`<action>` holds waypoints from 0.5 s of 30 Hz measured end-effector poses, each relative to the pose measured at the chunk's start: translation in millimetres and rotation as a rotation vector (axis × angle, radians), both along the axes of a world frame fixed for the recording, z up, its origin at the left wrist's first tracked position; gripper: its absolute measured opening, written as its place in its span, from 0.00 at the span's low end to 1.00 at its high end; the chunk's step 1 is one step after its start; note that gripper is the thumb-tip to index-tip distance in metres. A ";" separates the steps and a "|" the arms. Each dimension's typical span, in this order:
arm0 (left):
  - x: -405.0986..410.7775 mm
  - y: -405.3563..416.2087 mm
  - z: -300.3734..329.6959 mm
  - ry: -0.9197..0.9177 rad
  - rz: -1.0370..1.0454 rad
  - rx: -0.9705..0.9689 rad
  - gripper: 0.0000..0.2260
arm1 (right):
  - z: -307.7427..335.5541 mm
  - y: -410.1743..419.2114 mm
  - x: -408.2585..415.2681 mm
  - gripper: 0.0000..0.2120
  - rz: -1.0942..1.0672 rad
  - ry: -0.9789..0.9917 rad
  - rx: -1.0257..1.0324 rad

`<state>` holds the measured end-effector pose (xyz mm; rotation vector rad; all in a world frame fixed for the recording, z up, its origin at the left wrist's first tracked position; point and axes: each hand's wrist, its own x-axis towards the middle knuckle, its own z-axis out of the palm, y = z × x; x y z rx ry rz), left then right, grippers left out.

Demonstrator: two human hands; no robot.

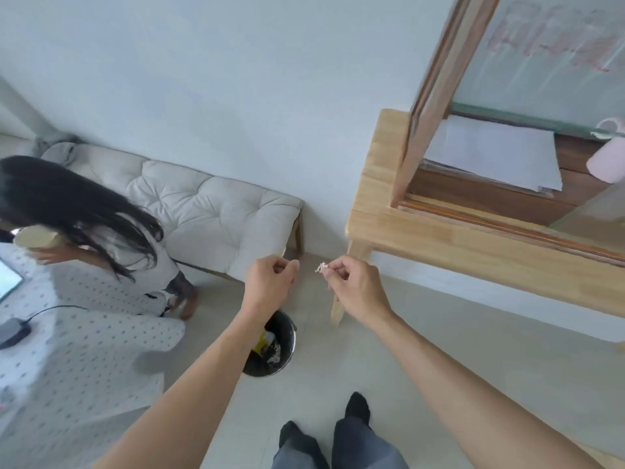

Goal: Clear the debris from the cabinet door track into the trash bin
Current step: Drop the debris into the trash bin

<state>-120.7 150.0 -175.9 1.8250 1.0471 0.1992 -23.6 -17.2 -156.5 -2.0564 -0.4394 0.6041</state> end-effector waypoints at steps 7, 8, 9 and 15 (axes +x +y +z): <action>-70.5 30.4 -70.9 0.144 0.184 -0.102 0.11 | -78.7 32.7 -27.4 0.09 0.148 0.109 -0.195; -79.4 31.4 -82.2 0.170 0.209 -0.123 0.11 | -90.7 33.9 -30.8 0.08 0.148 0.123 -0.219; -87.5 34.6 -98.4 0.191 0.238 -0.142 0.11 | -107.1 38.5 -34.1 0.08 0.158 0.139 -0.247; -129.8 40.0 -203.0 0.300 0.352 -0.227 0.10 | -200.8 62.6 -52.9 0.07 0.236 0.248 -0.400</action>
